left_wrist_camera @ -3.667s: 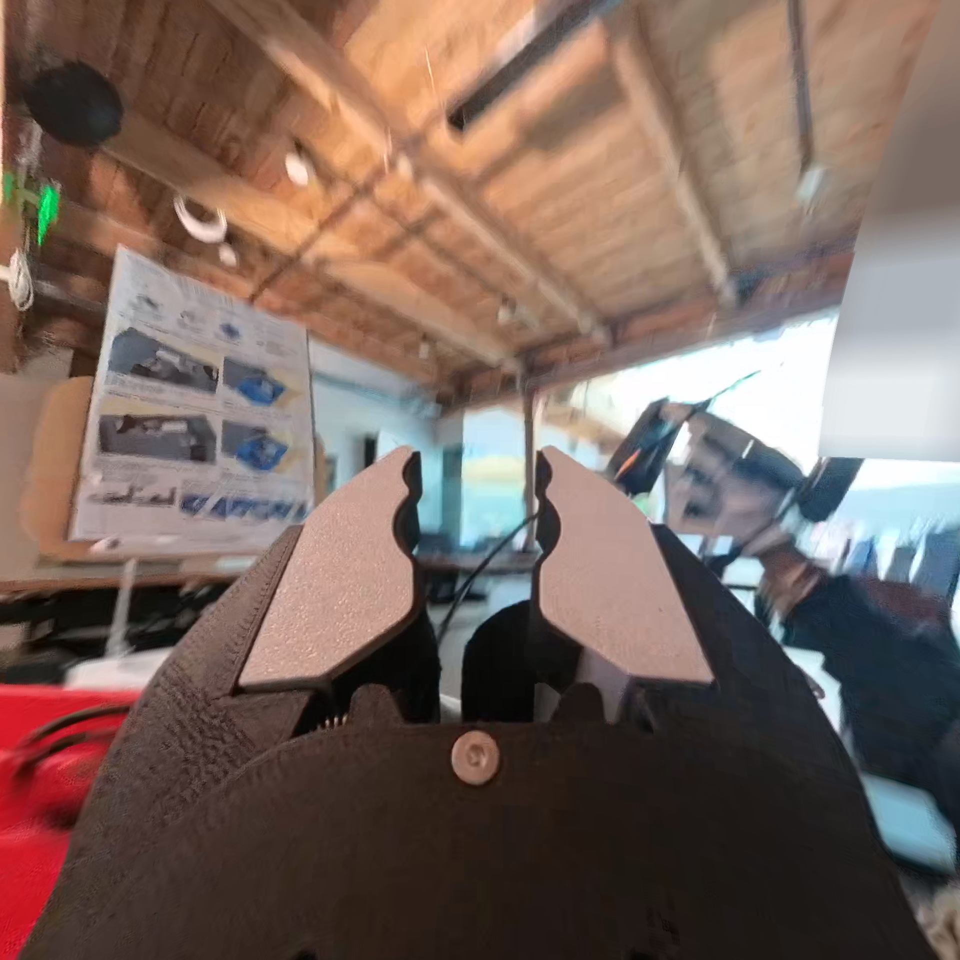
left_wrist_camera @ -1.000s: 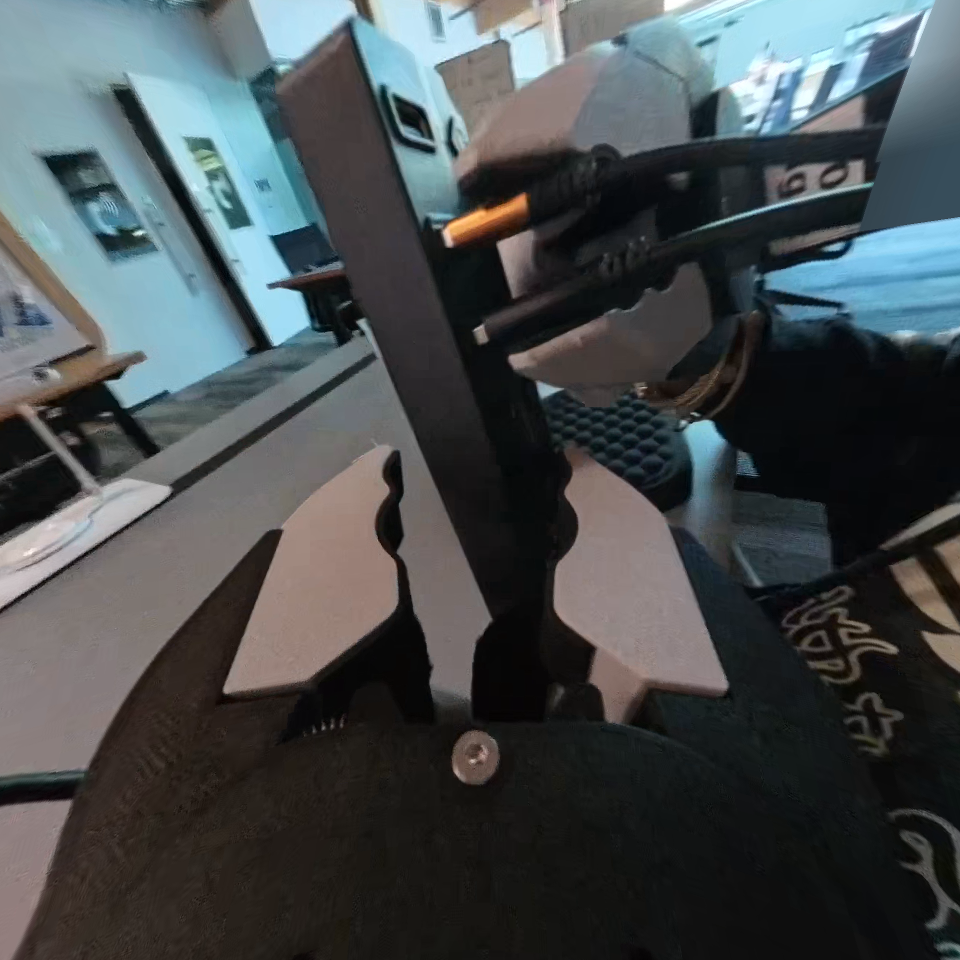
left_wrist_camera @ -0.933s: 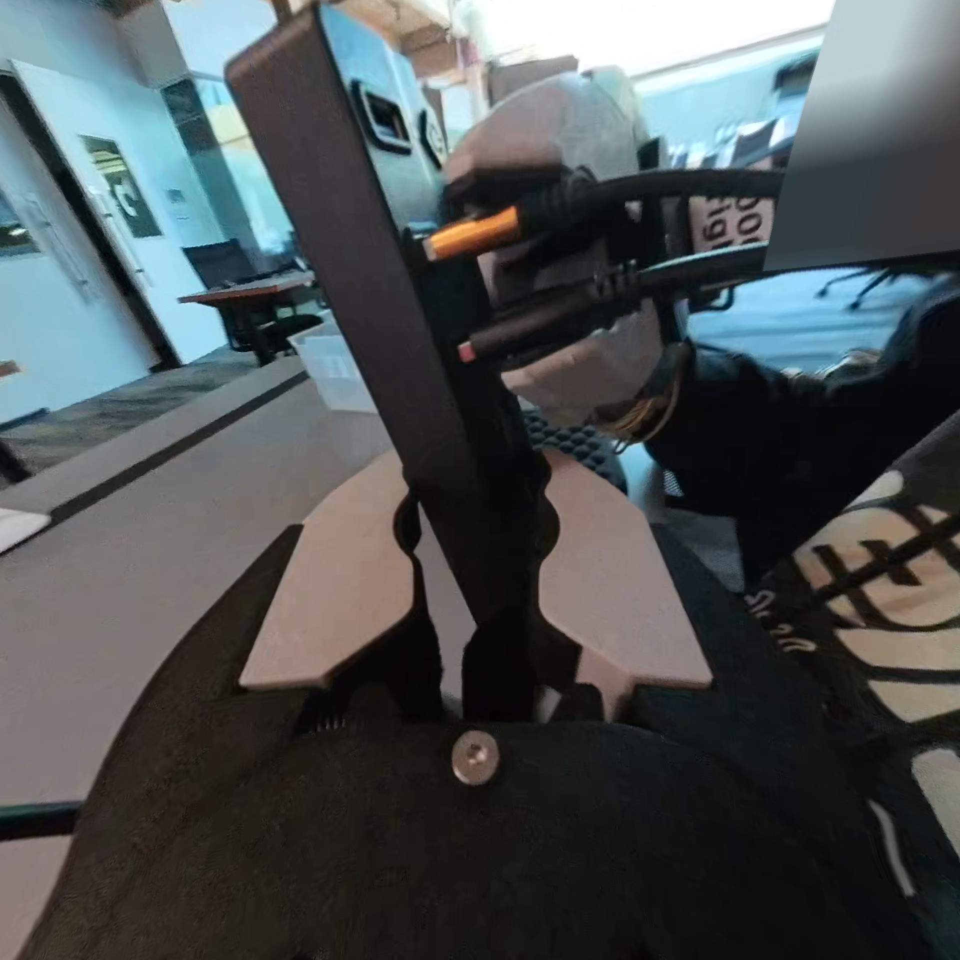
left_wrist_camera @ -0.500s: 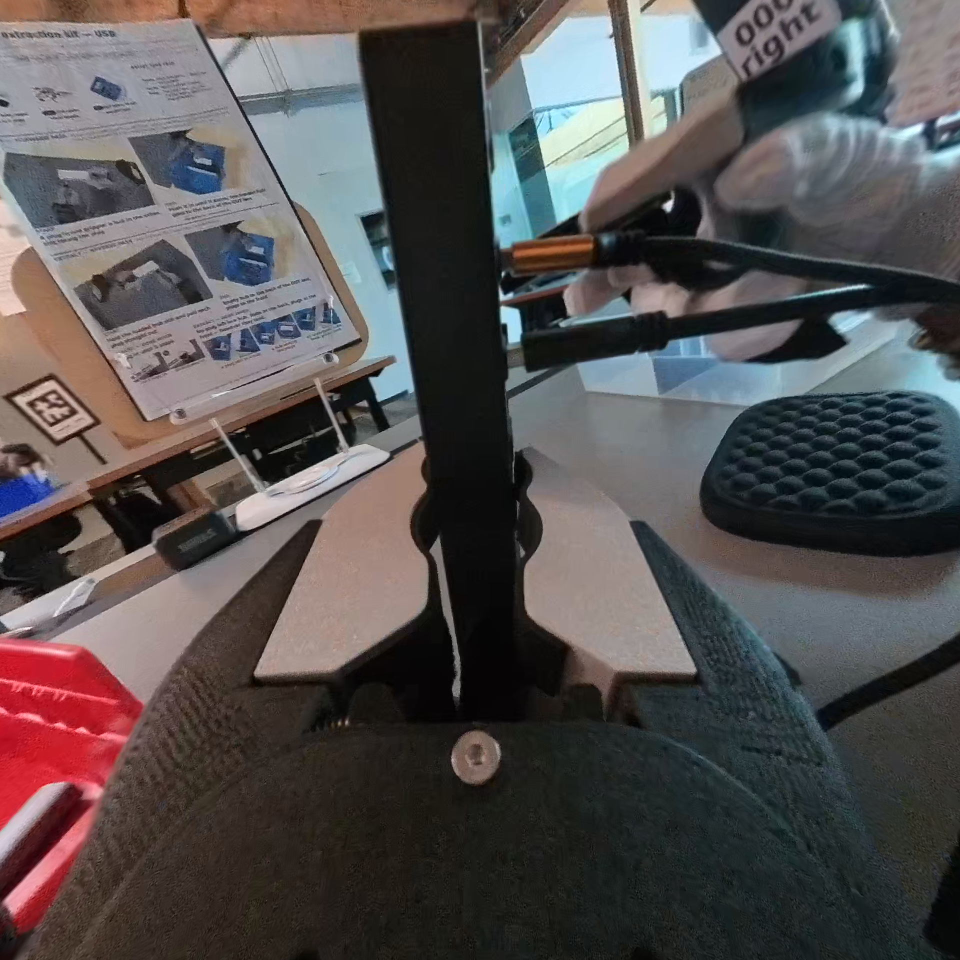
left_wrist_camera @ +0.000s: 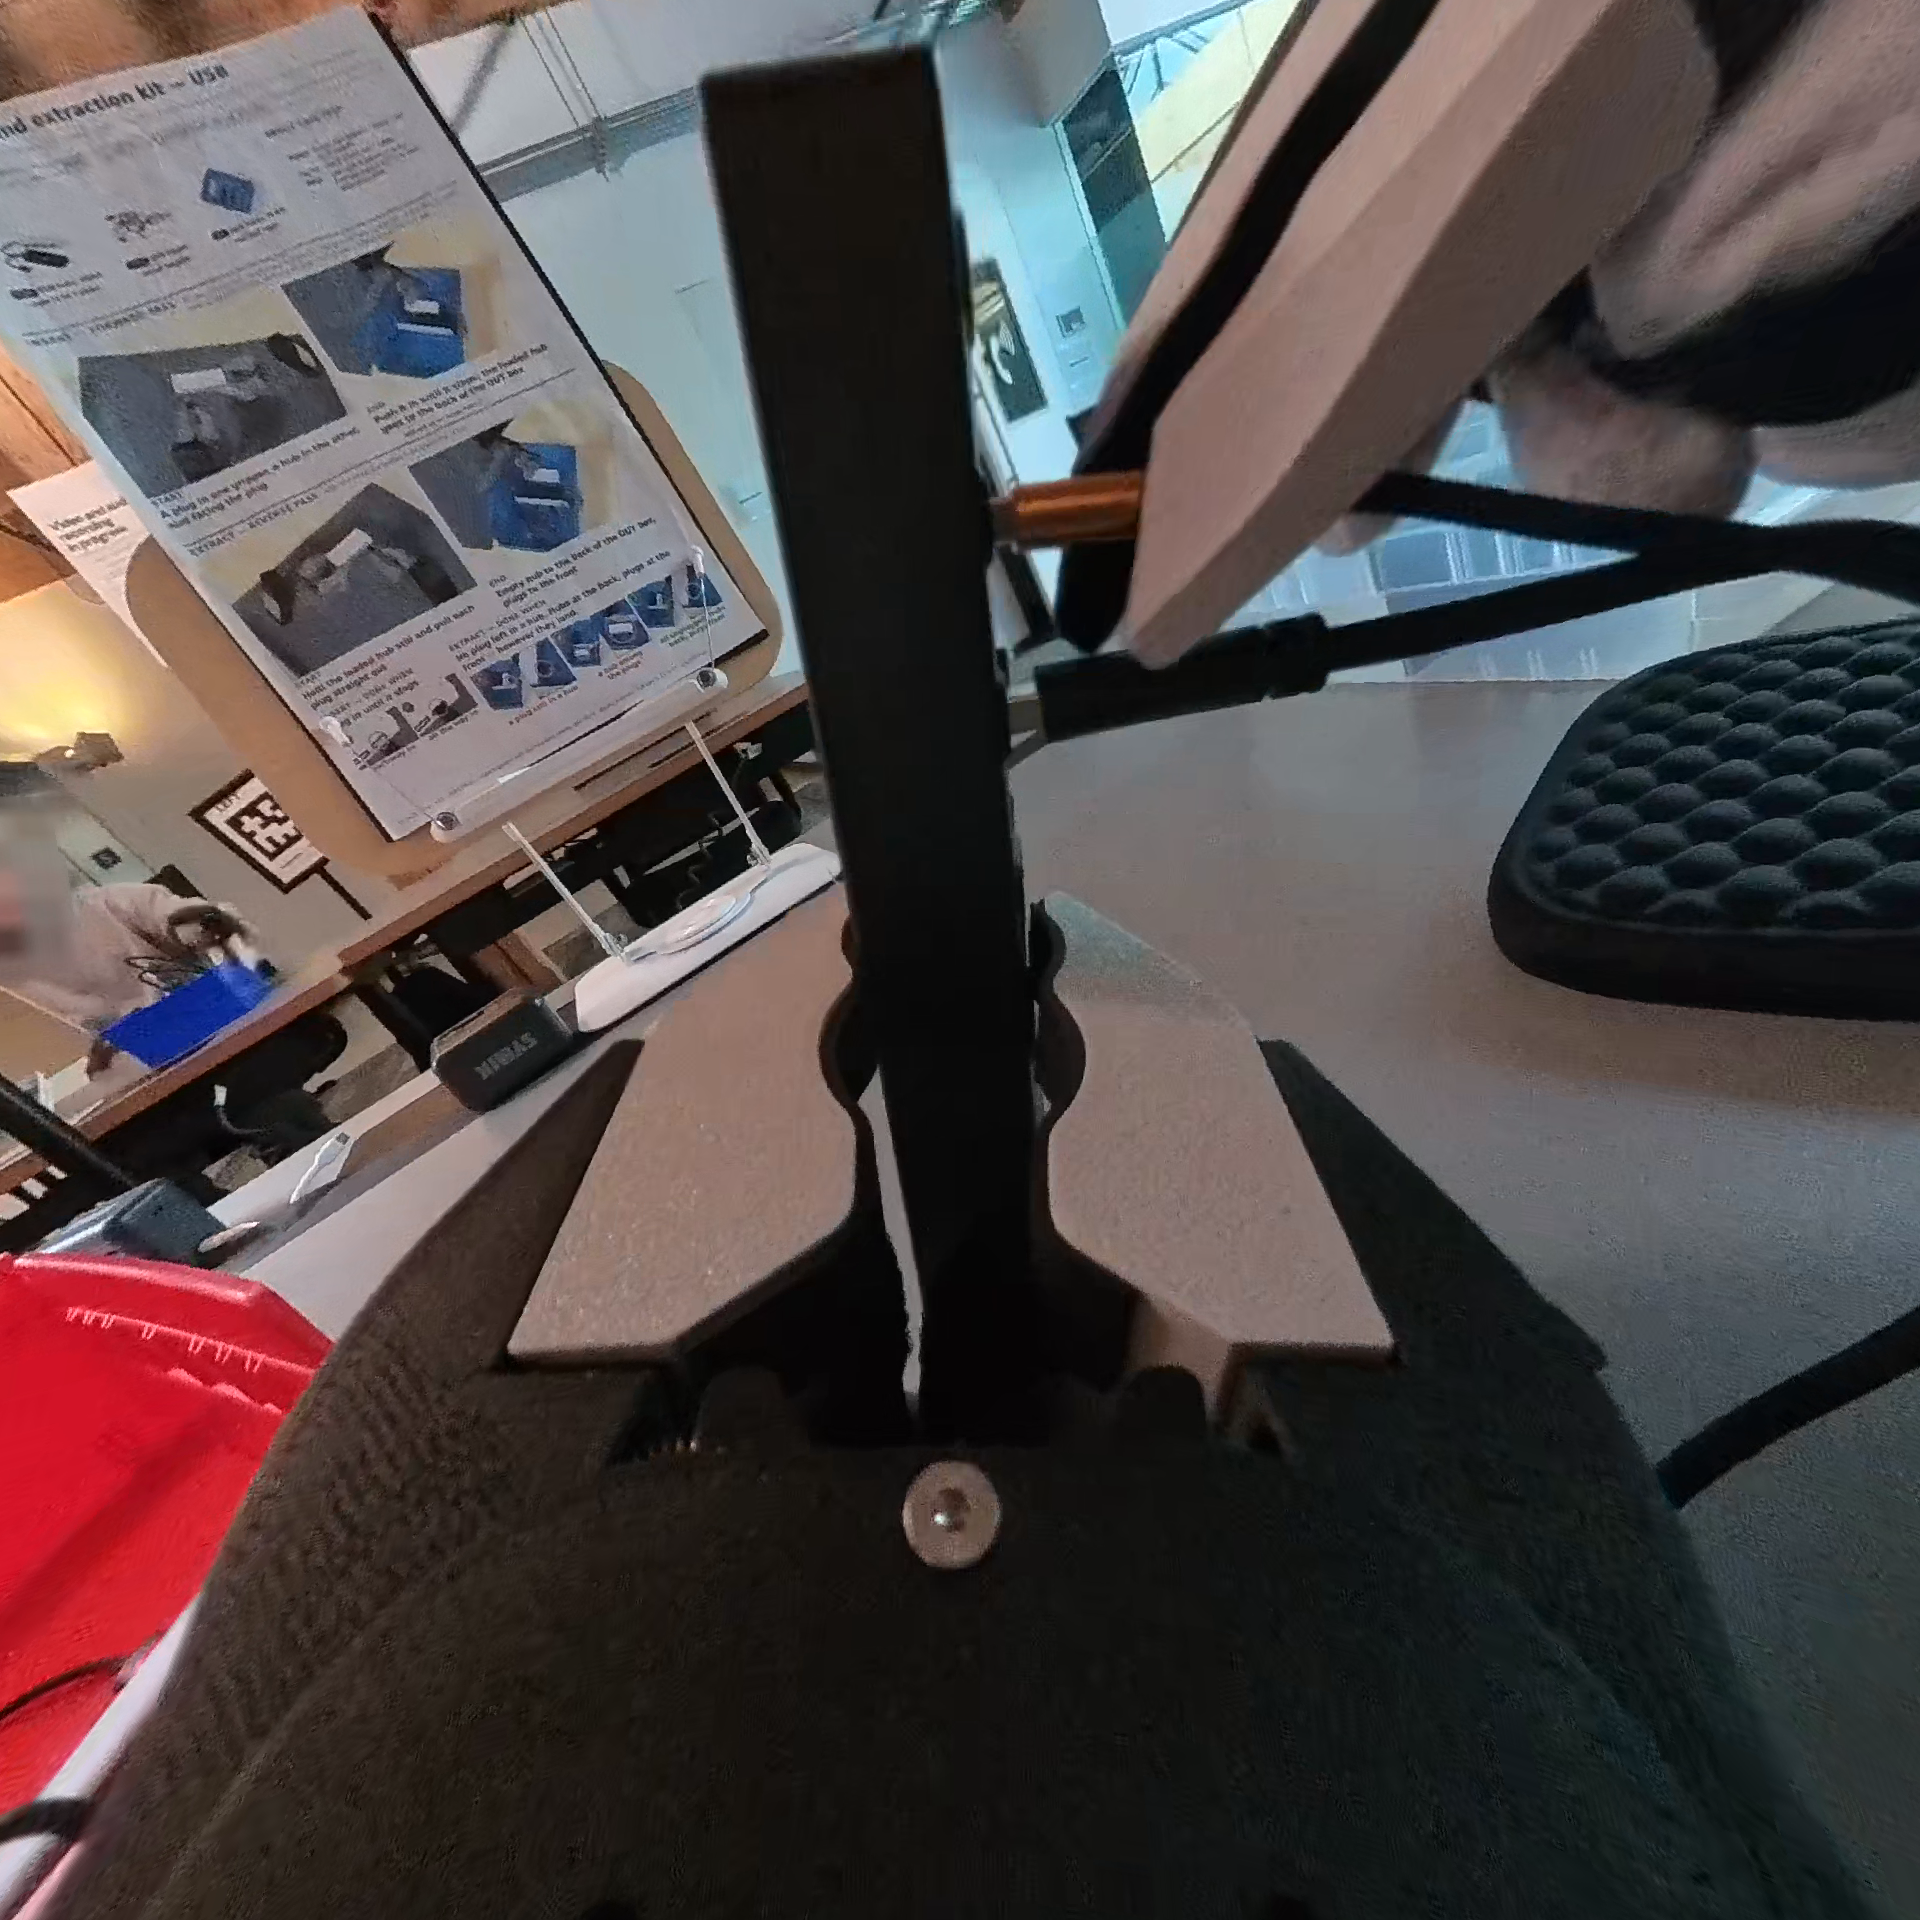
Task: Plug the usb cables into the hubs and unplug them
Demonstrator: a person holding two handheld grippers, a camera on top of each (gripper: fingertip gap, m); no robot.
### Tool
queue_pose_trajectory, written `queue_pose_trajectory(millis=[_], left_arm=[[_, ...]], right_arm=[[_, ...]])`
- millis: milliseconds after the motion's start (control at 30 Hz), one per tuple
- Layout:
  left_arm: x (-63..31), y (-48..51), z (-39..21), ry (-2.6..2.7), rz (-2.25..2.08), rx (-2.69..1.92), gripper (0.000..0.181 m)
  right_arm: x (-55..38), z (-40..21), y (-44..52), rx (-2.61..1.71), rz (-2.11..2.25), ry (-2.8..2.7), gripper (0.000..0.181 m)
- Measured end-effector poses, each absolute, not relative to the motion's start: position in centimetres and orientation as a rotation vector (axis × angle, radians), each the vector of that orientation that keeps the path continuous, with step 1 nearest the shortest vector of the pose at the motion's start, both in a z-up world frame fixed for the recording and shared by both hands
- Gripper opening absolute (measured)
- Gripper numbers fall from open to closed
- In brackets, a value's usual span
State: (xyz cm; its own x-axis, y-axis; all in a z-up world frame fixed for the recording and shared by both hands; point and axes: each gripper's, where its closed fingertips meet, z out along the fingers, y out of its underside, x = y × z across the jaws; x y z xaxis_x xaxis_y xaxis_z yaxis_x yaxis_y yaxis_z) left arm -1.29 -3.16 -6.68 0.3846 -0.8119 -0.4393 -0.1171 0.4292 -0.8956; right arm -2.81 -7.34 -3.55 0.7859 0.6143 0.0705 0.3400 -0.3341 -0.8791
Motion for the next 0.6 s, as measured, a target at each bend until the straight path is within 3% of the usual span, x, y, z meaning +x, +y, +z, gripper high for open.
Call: queue_pose_trajectory(millis=[433, 600], left_arm=[[-3.2, -1.1, -5.4, 0.91, -0.85, -1.173, 0.025], [-3.3, -1.9, -5.1, 0.931, -0.895, -1.121, 0.025]], right_arm=[[-4.6, -3.8, -9.3, -1.95, 0.161, -0.91, 0.016], [-2.3, 2.0, -11.6, -1.764, 0.219, -0.807, 0.016]])
